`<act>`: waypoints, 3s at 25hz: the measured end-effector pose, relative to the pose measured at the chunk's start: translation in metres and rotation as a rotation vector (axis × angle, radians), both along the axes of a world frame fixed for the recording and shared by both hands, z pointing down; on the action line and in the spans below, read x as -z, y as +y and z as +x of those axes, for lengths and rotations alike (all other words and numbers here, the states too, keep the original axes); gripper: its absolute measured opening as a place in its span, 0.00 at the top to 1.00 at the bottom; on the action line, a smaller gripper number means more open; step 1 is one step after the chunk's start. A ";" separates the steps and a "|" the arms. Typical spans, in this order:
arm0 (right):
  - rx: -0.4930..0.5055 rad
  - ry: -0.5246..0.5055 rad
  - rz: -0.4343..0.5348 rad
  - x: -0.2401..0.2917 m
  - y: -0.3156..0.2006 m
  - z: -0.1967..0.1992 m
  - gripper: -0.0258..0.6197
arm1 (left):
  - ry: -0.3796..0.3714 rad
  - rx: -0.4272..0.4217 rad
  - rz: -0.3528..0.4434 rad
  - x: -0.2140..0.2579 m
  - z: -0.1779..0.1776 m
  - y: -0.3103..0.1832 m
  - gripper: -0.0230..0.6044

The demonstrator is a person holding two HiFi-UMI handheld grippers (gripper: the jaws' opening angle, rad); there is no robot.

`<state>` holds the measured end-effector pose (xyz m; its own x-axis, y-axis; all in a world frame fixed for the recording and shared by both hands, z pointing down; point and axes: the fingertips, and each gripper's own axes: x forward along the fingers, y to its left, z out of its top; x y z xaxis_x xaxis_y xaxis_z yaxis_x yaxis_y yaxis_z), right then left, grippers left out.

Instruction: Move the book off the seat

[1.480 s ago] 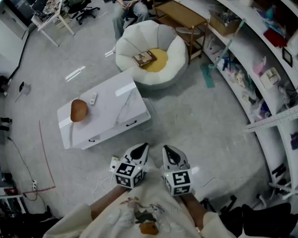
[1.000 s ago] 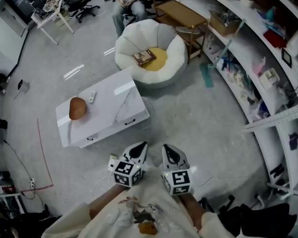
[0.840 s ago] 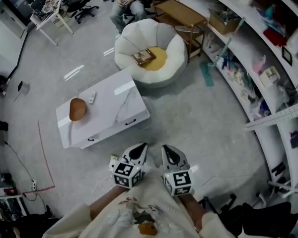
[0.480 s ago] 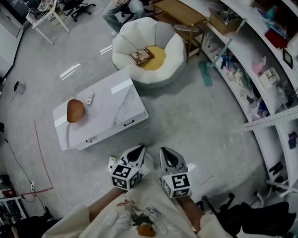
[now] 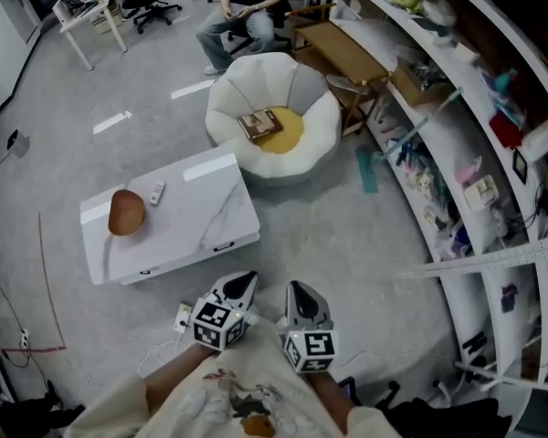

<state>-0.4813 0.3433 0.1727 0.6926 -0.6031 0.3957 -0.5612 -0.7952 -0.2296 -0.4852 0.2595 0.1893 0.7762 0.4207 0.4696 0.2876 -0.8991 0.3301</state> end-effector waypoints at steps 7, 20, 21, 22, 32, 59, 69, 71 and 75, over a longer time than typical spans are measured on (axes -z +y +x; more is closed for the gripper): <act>0.084 -0.014 -0.048 -0.002 -0.071 0.005 0.95 | -0.048 0.063 -0.090 -0.007 0.003 -0.064 0.94; 0.154 -0.045 -0.074 -0.006 -0.107 0.034 0.95 | -0.049 0.143 -0.134 -0.011 0.031 -0.101 0.94; 0.155 -0.053 -0.068 -0.008 -0.105 0.040 0.95 | -0.050 0.148 -0.132 -0.012 0.036 -0.099 0.94; 0.160 -0.059 -0.063 -0.010 -0.104 0.048 0.95 | -0.053 0.156 -0.134 -0.014 0.043 -0.099 0.94; 0.235 -0.060 -0.030 -0.012 -0.079 0.182 0.95 | -0.080 0.196 -0.059 -0.022 0.173 -0.066 0.94; 0.251 -0.269 0.223 -0.023 0.021 0.413 0.95 | -0.070 0.283 0.033 -0.004 0.373 0.039 0.94; 0.298 -0.282 0.254 -0.024 0.004 0.449 0.95 | -0.072 0.309 0.048 -0.003 0.393 0.027 0.94; 0.317 -0.301 0.264 -0.023 -0.007 0.455 0.95 | -0.080 0.325 0.040 -0.005 0.397 0.018 0.94; 0.431 -0.325 0.387 -0.011 -0.039 0.463 0.95 | -0.111 0.367 0.008 -0.016 0.404 -0.001 0.94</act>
<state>-0.0186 0.3048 0.1839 0.2395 -0.9400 0.2429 -0.6647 -0.3411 -0.6647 -0.0811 0.2589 0.2056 0.8185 0.1199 0.5618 -0.0915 -0.9383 0.3336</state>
